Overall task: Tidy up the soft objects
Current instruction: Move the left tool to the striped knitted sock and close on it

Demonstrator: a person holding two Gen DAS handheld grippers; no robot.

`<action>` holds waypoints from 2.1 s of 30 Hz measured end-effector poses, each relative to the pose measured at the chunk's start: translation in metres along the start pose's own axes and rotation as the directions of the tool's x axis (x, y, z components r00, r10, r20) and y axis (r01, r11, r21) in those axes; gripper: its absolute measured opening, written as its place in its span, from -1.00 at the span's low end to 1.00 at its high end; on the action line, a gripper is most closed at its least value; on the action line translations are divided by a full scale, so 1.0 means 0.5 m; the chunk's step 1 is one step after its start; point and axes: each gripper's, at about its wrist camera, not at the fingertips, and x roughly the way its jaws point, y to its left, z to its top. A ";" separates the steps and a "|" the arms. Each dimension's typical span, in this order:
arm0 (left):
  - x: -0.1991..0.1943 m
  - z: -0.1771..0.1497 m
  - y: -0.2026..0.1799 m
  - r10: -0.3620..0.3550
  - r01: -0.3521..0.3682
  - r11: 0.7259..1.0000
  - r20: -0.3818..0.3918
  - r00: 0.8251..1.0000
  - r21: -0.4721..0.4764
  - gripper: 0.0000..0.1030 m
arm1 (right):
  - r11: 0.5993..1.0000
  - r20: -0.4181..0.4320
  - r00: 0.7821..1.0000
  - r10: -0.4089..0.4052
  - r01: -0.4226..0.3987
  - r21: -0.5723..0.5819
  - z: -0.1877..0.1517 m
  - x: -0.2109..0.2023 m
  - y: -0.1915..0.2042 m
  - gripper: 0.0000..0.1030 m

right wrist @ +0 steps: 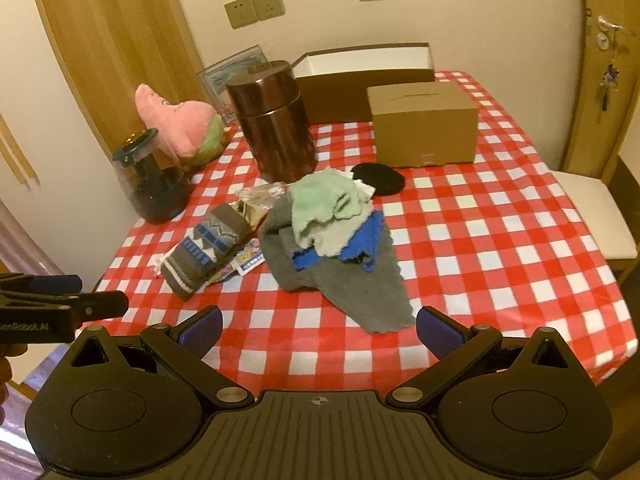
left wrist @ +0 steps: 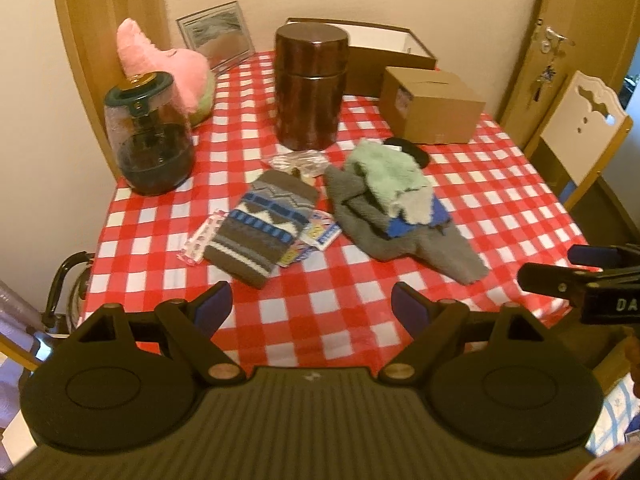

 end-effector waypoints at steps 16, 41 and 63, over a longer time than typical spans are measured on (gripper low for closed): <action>0.121 0.029 0.065 0.032 -0.032 0.999 0.002 1.000 0.010 0.52 | 0.997 0.033 0.998 0.046 -0.044 -0.063 0.044 0.126 0.012 0.74; 0.341 0.069 0.062 0.050 -0.035 0.980 -0.075 0.996 0.196 0.39 | 0.999 -0.053 0.998 -0.018 0.021 0.038 0.109 0.256 -0.041 0.69; 0.325 0.089 0.080 0.007 -0.005 0.977 -0.007 1.000 0.215 -0.84 | 1.000 -0.078 0.997 0.002 0.000 0.028 0.123 0.299 -0.035 0.69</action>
